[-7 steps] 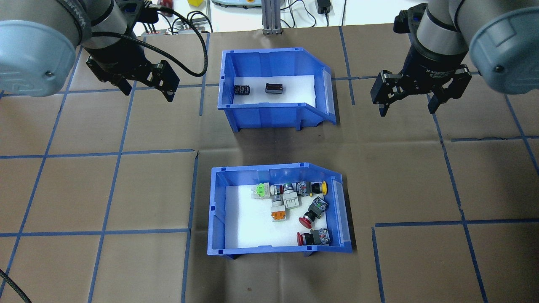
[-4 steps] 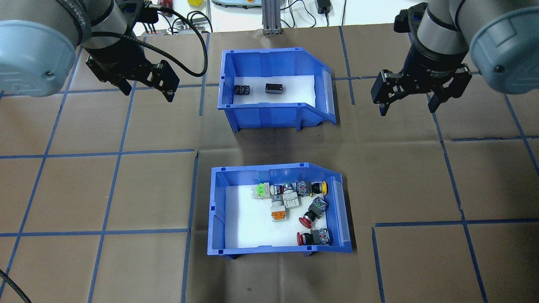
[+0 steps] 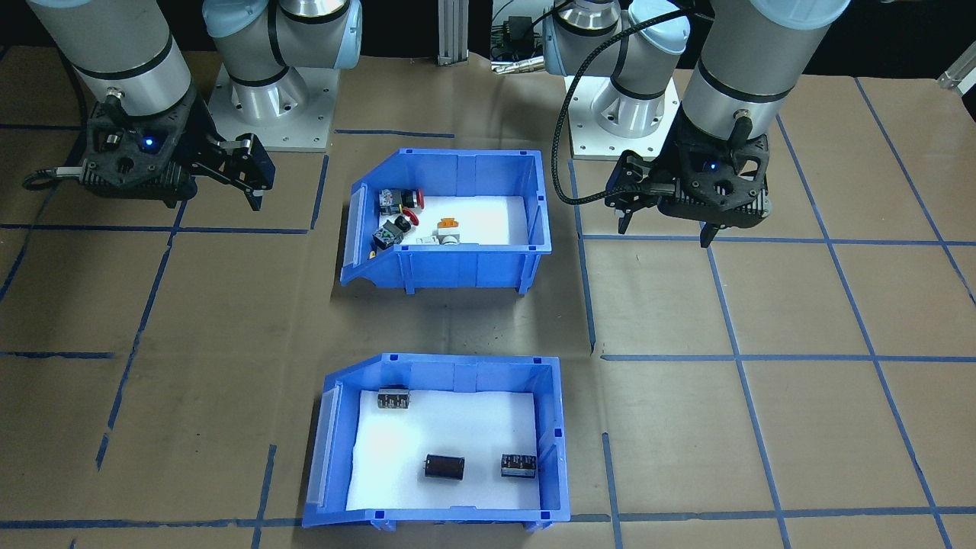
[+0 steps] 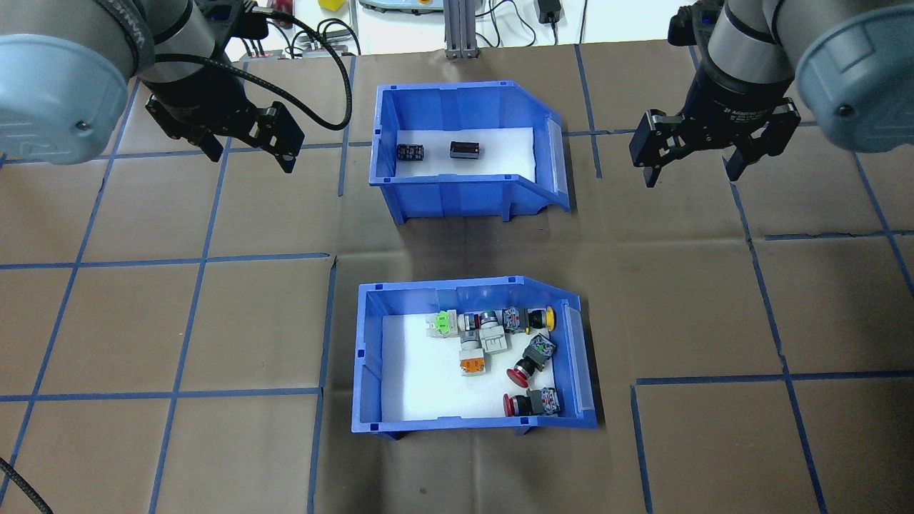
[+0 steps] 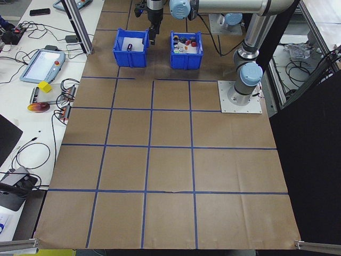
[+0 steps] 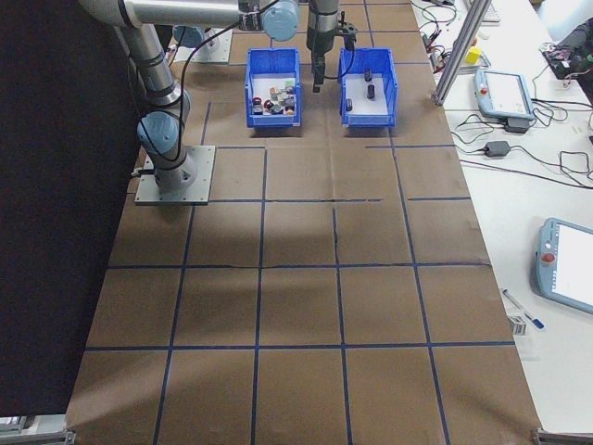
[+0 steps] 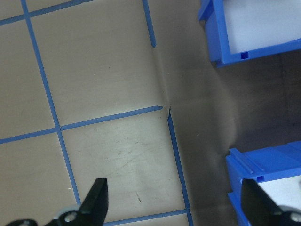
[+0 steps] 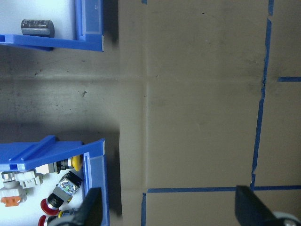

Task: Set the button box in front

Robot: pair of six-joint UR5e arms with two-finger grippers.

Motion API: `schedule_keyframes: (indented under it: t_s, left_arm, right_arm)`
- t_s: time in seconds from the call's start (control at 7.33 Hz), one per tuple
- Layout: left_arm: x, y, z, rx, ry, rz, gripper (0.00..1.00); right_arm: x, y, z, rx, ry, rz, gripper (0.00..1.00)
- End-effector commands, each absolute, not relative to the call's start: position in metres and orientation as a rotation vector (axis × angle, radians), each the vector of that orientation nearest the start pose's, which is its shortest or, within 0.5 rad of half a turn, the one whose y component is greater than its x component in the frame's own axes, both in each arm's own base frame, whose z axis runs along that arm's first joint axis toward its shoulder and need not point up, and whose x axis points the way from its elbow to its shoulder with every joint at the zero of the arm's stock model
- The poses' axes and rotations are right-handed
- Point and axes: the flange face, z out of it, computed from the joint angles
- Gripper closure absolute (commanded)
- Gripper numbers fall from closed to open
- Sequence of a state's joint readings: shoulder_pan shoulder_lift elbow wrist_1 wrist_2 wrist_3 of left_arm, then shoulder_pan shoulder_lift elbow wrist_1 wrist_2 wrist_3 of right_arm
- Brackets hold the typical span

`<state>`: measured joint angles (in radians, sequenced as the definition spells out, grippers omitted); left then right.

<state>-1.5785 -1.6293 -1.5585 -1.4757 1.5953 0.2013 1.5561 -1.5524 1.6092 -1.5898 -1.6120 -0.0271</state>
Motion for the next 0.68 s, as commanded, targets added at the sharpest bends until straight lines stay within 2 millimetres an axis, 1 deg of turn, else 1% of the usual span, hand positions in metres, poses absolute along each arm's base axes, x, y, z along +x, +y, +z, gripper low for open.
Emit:
schedule_keyframes:
  t_s: [0.0, 0.14, 0.27, 0.41, 0.55]
  left_arm:
    - [-0.135, -0.52, 0.476, 0.323, 3.093, -0.079, 0.01]
    - [-0.135, -0.521, 0.479, 0.322, 3.092, -0.089, 0.01]
    - [-0.135, -0.521, 0.481, 0.322, 3.09, -0.091, 0.01]
    - [-0.13, -0.522, 0.484, 0.314, 3.055, -0.096, 0.01]
    - [-0.13, -0.523, 0.483, 0.313, 3.048, -0.104, 0.01]
  right_arm:
    - [0.127, -0.521, 0.453, -0.057, 3.176, 0.065, 0.0]
    - [0.132, -0.537, 0.461, -0.175, 3.142, 0.035, 0.0]
    - [0.138, -0.556, 0.453, -0.309, 3.105, 0.05, 0.0]
    - [0.153, -0.572, 0.44, -0.443, 3.097, 0.08, 0.0]
    - [0.175, -0.591, 0.433, -0.606, 3.07, 0.08, 0.0]
